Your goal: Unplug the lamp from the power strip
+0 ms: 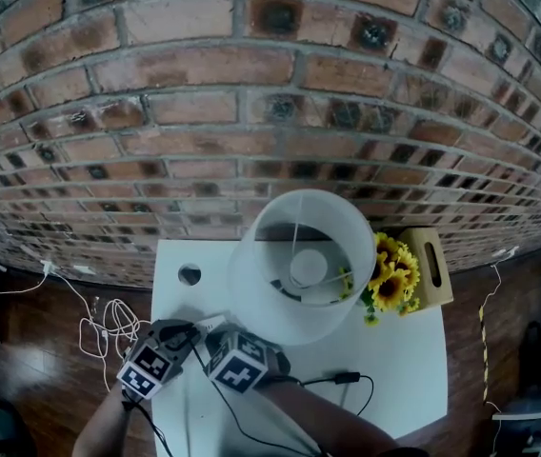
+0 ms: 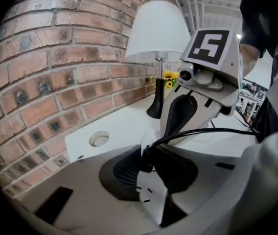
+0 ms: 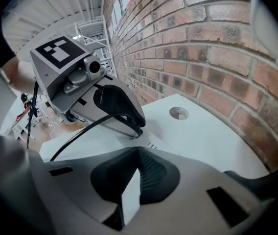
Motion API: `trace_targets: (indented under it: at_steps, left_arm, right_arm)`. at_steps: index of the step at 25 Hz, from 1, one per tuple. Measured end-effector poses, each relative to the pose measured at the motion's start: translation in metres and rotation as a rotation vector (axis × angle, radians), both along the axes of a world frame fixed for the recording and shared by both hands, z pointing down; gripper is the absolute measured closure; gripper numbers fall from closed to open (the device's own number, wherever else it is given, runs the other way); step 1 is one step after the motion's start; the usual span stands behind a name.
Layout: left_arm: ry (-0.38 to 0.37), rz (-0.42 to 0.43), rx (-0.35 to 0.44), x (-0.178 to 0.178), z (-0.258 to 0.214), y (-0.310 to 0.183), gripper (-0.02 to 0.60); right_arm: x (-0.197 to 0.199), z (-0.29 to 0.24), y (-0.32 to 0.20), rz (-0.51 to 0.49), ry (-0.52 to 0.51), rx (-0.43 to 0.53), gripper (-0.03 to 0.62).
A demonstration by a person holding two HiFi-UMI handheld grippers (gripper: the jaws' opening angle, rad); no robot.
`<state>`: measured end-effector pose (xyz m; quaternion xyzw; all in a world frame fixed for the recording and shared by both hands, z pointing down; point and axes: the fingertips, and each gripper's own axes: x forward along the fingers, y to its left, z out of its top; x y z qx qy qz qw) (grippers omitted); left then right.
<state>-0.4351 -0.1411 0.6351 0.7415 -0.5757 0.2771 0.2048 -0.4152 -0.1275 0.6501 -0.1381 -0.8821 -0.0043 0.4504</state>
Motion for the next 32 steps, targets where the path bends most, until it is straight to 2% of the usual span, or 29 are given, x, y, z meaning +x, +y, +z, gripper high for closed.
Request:
trace_targets:
  at_steps: [5, 9, 12, 20, 21, 23, 25, 27, 29, 32]
  left_arm:
    - [0.005, 0.029, 0.002, 0.004, 0.0, -0.002, 0.483]
    - [0.01, 0.013, 0.013, 0.004, 0.0, -0.003, 0.483]
    - [0.028, -0.013, 0.027, 0.001, -0.001, -0.002, 0.485]
    - [0.025, -0.035, 0.043, 0.0, -0.002, -0.003, 0.488]
    - [0.031, -0.044, 0.064, -0.001, -0.007, -0.003, 0.488]
    - [0.058, -0.083, 0.169, -0.01, -0.035, -0.012, 0.49]
    - [0.016, -0.069, 0.242, -0.018, -0.067, -0.027, 0.492]
    - [-0.054, 0.006, 0.223, -0.01, -0.079, -0.037, 0.492]
    - [-0.032, 0.014, 0.189, -0.005, -0.075, -0.032, 0.492]
    - [0.004, -0.028, 0.18, -0.009, -0.067, -0.024, 0.492]
  right_arm:
    - [-0.005, -0.002, 0.003, -0.027, -0.02, -0.007, 0.599]
    - [-0.007, -0.004, 0.001, 0.047, -0.051, -0.114, 0.594]
    - [-0.008, -0.003, 0.001, 0.035, -0.048, -0.099, 0.592]
    - [-0.009, -0.004, 0.0, 0.113, -0.033, -0.159, 0.593]
    - [-0.008, -0.004, 0.0, 0.118, -0.03, -0.165, 0.592]
    - [-0.008, -0.003, -0.001, 0.128, -0.032, -0.173, 0.593]
    - [-0.007, -0.002, -0.005, 0.146, -0.041, -0.173, 0.592]
    - [-0.006, -0.002, -0.005, 0.164, -0.051, -0.179, 0.592]
    - [-0.006, -0.002, -0.002, 0.167, -0.051, -0.196, 0.592]
    - [-0.007, -0.003, -0.001, 0.161, -0.045, -0.21, 0.592]
